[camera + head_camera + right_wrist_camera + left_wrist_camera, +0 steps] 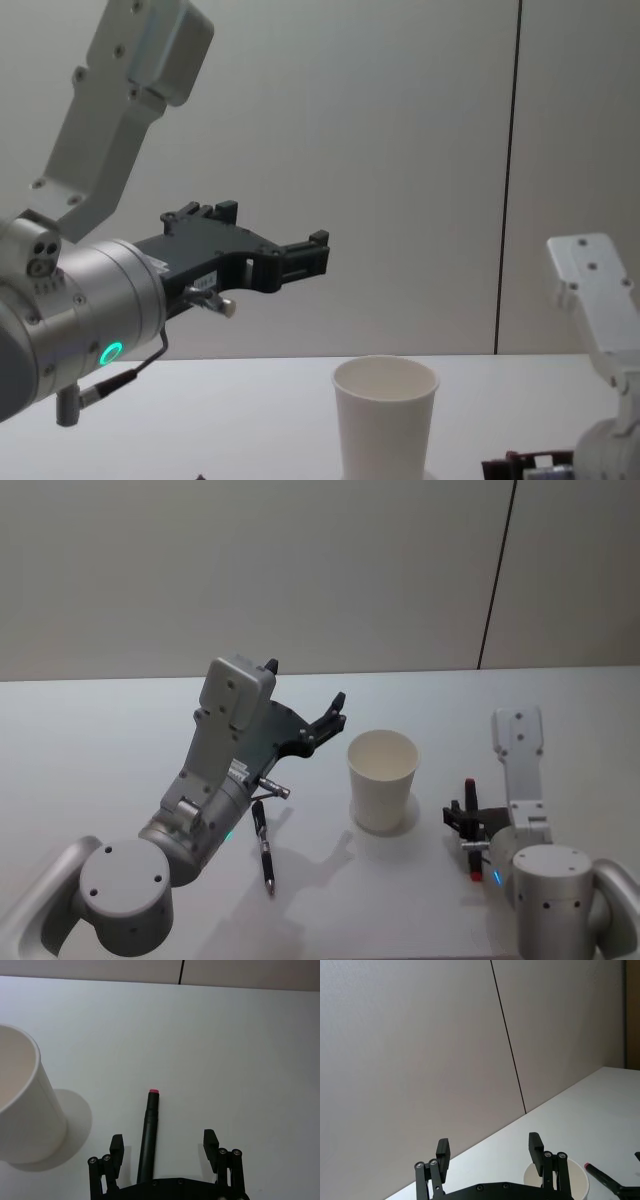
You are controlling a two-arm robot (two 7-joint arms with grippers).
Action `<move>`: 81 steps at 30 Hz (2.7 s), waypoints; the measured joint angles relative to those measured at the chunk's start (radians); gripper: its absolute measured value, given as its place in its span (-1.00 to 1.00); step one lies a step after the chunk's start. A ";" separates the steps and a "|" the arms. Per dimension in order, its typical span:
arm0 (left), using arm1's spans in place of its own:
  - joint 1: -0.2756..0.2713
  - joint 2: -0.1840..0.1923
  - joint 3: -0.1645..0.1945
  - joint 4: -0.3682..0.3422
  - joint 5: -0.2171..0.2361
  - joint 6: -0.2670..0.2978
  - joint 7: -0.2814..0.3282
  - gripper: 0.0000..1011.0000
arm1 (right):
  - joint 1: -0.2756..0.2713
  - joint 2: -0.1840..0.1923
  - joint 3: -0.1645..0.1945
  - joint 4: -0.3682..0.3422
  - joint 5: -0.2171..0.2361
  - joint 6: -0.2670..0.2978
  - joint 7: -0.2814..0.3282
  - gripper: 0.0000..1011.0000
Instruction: Place the pen into the pen holder.
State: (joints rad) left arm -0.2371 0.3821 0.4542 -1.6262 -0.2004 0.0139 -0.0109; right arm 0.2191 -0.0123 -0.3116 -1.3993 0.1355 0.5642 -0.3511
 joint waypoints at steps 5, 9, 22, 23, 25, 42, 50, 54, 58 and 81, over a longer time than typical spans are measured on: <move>0.000 0.000 0.000 0.000 0.000 0.000 0.000 0.98 | 0.011 -0.011 -0.001 0.033 -0.011 -0.012 0.000 0.98; 0.000 0.000 0.000 0.000 0.000 0.000 0.000 0.98 | 0.019 -0.018 -0.001 0.055 -0.019 -0.020 0.002 0.98; 0.000 0.000 0.000 0.000 0.000 0.000 0.000 0.98 | 0.050 -0.041 0.000 0.140 -0.044 -0.054 0.010 0.94; 0.000 0.000 0.000 0.000 0.000 0.000 0.000 0.98 | 0.052 -0.042 0.000 0.145 -0.046 -0.056 0.011 0.92; 0.000 0.000 0.000 0.000 0.000 0.000 0.000 0.98 | 0.057 -0.045 0.001 0.158 -0.050 -0.064 0.015 0.79; 0.000 0.000 0.000 0.000 0.000 0.000 0.000 0.98 | 0.079 -0.060 0.010 0.224 -0.060 -0.113 0.038 -0.15; 0.000 0.000 0.000 0.000 0.000 0.000 0.000 0.98 | 0.080 -0.062 0.017 0.235 -0.061 -0.125 0.048 -0.64; 0.000 0.000 0.000 0.000 0.000 0.000 0.000 0.98 | 0.080 -0.062 0.020 0.237 -0.061 -0.128 0.052 -0.66; 0.000 0.000 0.000 0.000 0.000 0.000 0.000 0.98 | 0.079 -0.063 0.023 0.237 -0.061 -0.131 0.057 -0.67; 0.000 0.000 0.000 0.000 0.000 0.000 0.000 0.98 | 0.027 -0.039 0.037 0.118 -0.074 -0.270 0.129 -0.67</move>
State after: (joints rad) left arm -0.2371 0.3821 0.4542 -1.6262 -0.2004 0.0139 -0.0110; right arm 0.2465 -0.0511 -0.2742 -1.2813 0.0615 0.2939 -0.2217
